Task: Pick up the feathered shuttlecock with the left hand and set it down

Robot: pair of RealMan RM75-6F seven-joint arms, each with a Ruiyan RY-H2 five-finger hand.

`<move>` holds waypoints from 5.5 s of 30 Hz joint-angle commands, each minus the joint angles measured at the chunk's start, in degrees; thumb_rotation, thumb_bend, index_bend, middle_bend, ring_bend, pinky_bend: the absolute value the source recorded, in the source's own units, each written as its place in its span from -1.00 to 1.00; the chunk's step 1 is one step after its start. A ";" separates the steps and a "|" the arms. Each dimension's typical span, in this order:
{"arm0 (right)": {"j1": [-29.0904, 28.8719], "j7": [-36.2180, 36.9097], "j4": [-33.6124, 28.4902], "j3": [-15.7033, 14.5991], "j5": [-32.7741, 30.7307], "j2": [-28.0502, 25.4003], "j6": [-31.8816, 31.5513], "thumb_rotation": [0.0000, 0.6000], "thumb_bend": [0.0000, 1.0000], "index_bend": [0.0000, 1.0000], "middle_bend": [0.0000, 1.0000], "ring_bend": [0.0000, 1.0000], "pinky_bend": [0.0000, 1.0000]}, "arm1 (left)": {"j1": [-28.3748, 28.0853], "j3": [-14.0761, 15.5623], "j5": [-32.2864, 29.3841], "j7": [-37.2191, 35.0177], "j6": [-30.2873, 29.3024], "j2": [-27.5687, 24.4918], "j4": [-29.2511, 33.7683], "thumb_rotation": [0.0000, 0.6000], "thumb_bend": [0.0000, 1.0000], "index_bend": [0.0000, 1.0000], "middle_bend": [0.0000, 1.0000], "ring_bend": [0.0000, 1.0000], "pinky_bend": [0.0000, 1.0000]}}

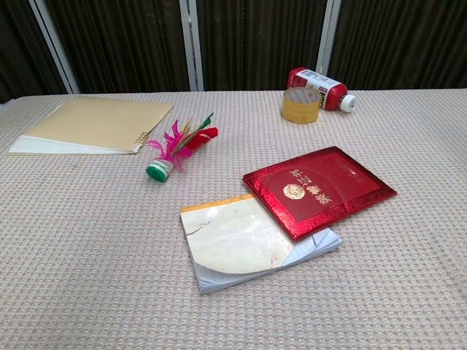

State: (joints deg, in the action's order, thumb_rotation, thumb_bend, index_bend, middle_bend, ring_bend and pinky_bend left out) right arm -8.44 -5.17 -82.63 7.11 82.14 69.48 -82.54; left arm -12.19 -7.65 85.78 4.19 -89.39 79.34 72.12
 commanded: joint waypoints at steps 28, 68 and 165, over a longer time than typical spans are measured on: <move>-0.59 6.22 0.16 -0.46 2.17 -1.53 0.21 1.00 -0.88 -1.00 -1.00 -1.00 -1.00 | -17.69 -11.66 -13.99 -0.28 18.96 19.31 -9.72 1.00 -0.65 -0.46 -1.00 -1.00 -1.00; -0.83 13.19 0.89 -1.17 3.20 -3.66 0.76 1.00 -0.88 -1.00 -1.00 -1.00 -1.00 | -43.43 -19.37 -21.45 -10.58 33.49 50.48 -51.30 0.94 -0.81 -0.31 -1.00 -1.00 -1.00; -2.64 7.01 -0.88 -2.50 3.40 -2.09 3.69 1.00 -0.88 -1.00 -1.00 -1.00 -1.00 | -17.89 -8.13 -4.17 -28.08 -4.77 15.29 -2.87 0.96 -0.38 0.19 -0.99 -1.00 -1.00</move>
State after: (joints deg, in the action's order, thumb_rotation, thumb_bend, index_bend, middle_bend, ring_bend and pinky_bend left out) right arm -11.08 1.84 -83.51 4.60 85.54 67.38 -78.85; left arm -30.63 -15.97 81.24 -24.34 -93.79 95.14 68.65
